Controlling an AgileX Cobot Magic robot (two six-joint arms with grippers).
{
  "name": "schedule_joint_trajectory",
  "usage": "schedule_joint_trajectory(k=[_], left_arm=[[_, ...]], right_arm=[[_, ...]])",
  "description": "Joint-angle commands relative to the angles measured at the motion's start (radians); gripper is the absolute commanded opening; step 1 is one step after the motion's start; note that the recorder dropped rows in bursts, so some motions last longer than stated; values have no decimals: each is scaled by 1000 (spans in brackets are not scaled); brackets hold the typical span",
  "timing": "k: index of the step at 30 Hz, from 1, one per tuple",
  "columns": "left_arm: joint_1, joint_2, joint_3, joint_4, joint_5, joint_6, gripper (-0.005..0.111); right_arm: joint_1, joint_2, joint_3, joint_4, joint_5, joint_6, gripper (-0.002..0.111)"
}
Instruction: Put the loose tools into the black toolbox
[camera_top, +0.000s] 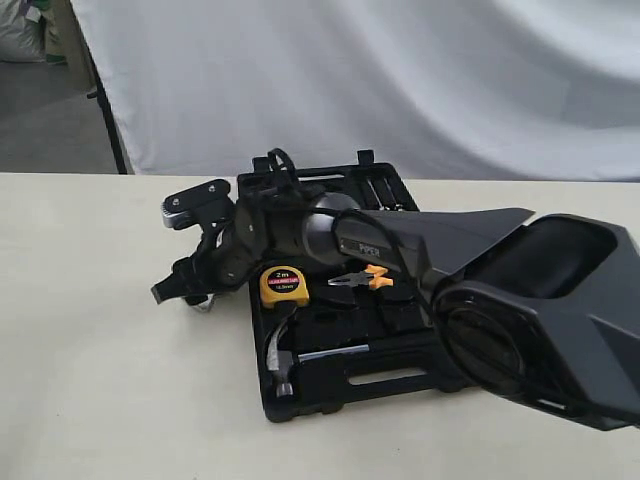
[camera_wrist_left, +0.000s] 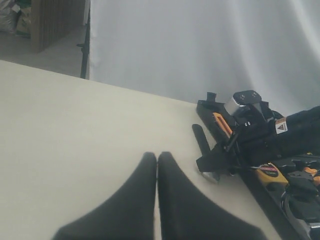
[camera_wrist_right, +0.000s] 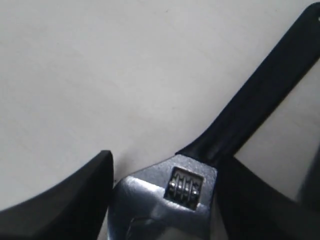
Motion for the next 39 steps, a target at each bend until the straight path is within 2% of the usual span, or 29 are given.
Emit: schedule_joint_trajectory(k=[1,7,16,22,24,28,35,37,39], left_arm=[[25,-3,-3,4,-7,-5,1],[25,-3,-3,4,-7,-5,1],[25,-3,-3,4,-7,-5,1],[25,-3,-3,4,-7,-5,1],[25,-3,-3,4,-7,-5,1],[25,-3,-3,4,-7,-5,1],[25,-3,-3,4,-7,-5,1],[25,-3,-3,4,-7,-5,1],[25,-3,-3,4,-7,-5,1]], right_arm=[[49,16,12,15,246,-5,1],[105,-24,12,20,478,-13,-1],[117,-92,14,33,742,-47,-1],[140,-188,196,132,639,-52,-1],[122,-236,280,257,577,-52,-1],[112,-250,341,505,437,-27,-1],[117,-245,321,417,419,136,0],[117,-245,288,373,419,115,0],[117,-255,248,344,427,-4,0]])
